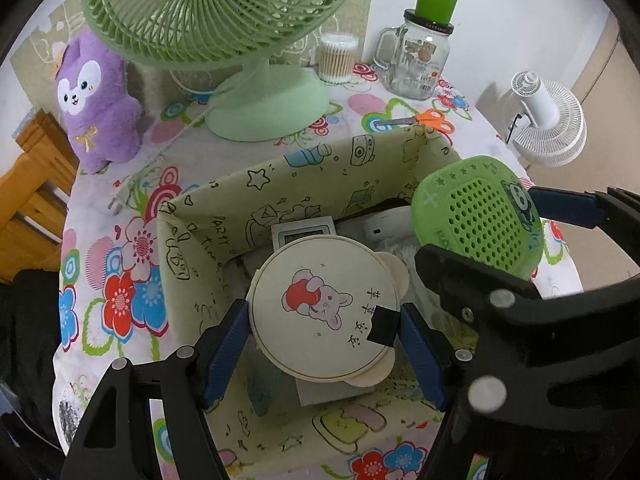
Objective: Organize rigid objects
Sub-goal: 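Lift and carry the bunny case with the left tool while the right tool carries the speaker to the box, then lower the bunny case into the box with the left tool while the right tool lowers the speaker in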
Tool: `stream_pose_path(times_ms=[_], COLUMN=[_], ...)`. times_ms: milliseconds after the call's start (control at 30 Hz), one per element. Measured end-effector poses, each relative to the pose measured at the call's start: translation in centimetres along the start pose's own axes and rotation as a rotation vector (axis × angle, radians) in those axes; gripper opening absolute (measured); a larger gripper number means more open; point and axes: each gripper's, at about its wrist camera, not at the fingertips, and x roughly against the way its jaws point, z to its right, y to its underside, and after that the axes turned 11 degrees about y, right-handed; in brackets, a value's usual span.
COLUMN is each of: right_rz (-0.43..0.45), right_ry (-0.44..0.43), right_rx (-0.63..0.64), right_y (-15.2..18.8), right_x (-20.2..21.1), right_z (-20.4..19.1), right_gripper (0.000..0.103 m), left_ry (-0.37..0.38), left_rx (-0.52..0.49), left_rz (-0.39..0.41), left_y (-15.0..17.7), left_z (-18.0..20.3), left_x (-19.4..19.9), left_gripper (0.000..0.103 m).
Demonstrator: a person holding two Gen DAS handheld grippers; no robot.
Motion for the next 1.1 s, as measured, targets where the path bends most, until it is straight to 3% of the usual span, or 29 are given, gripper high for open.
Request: stream_pose_path(times_ms=[267, 467, 600, 733, 1100], right_rz=[-0.022, -0.019, -0.009, -0.007, -0.064], right_ry=[0.003, -0.008, -0.017, -0.035, -0.124], right_rx=[0.018, 0.022, 0.035, 0.042, 0.006], right_y=[0.1, 0.0, -0.3, -0.7, -1.5], right_x=[-0.9, -0.8, -0.6, -0.6, -2.6], right_z=[-0.5, -0.9, -1.6, -2.3, -3.4], right_gripper=[0.095, 0.095, 0.095, 0.095, 0.096], left_ry=[0.018, -0.007, -0.056, -0.058, -0.010], left_rx=[0.028, 0.002, -0.050, -0.026, 0.027], left_rz=[-0.047, -0.040, -0.030, -0.031, -0.032], left_y=[-0.1, -0.2, 0.0, 0.1, -0.4], left_z=[-0.6, -0.1, 0.5, -0.3, -1.0], left_x=[-1.3, -0.4, 1.0, 1.6, 1.7], left_gripper=[0.078, 0.096, 0.098, 0.099, 0.103])
